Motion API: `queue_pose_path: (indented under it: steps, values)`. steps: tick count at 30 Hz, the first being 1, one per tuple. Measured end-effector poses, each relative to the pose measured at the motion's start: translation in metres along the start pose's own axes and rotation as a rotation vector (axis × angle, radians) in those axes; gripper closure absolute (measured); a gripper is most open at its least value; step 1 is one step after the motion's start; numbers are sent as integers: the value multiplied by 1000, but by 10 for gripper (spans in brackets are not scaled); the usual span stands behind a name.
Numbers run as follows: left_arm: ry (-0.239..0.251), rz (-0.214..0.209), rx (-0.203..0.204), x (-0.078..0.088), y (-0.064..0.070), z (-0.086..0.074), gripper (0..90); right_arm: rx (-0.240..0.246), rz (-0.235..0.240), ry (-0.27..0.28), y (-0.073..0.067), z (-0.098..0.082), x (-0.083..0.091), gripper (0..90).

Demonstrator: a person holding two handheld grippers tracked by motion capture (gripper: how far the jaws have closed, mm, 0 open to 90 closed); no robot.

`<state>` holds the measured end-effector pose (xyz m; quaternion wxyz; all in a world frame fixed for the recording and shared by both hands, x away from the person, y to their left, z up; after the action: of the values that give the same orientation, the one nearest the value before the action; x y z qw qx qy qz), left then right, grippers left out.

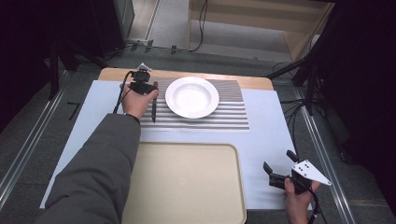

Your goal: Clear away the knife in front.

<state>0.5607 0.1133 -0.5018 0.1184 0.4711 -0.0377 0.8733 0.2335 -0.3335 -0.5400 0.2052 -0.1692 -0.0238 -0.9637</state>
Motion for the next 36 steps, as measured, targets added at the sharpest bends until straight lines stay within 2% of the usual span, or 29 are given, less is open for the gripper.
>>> queue_pose_path:
  steps: [5, 13, 16, 18, 21, 26, 28, 36]
  values:
    - [-30, 12, 18, -11, -1, -3, 683, 1, -1, 1, 0, 0, 0, 0]
    - [-43, 49, 1, -20, 5, -4, 687, 6, -4, -5, 0, 0, -1, 0]
    - [-44, 74, 1, -23, 5, -5, 697, 7, -5, -5, 0, 0, -1, 0]
    - [-44, 116, -31, -23, 8, -6, 711, 8, -6, -5, -1, 0, -1, 0]
    - [-44, 130, -37, -23, 8, -7, 758, 7, -6, -7, -1, 0, -1, 0]
    - [-37, 137, -49, -21, 4, -8, 761, 3, -6, -8, -1, -1, -1, 0]
    - [-19, 111, -18, -20, 0, -10, 762, 6, -7, -9, -1, -1, -1, 0]
    - [-15, 88, -37, -11, -3, -9, 763, 6, -10, -9, -1, 0, -1, 0]
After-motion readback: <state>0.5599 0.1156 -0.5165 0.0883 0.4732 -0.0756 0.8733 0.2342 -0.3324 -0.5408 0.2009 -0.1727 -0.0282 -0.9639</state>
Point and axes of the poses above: each handheld gripper's, and its own axes: x roughly backward along the jaws, z roughly out of its top, y roughly to its right, the point moved 5 cm from there along -x, roughly forward along the jaws, and after that the axes turned 6 degrees about z, right-handed, at the moved point
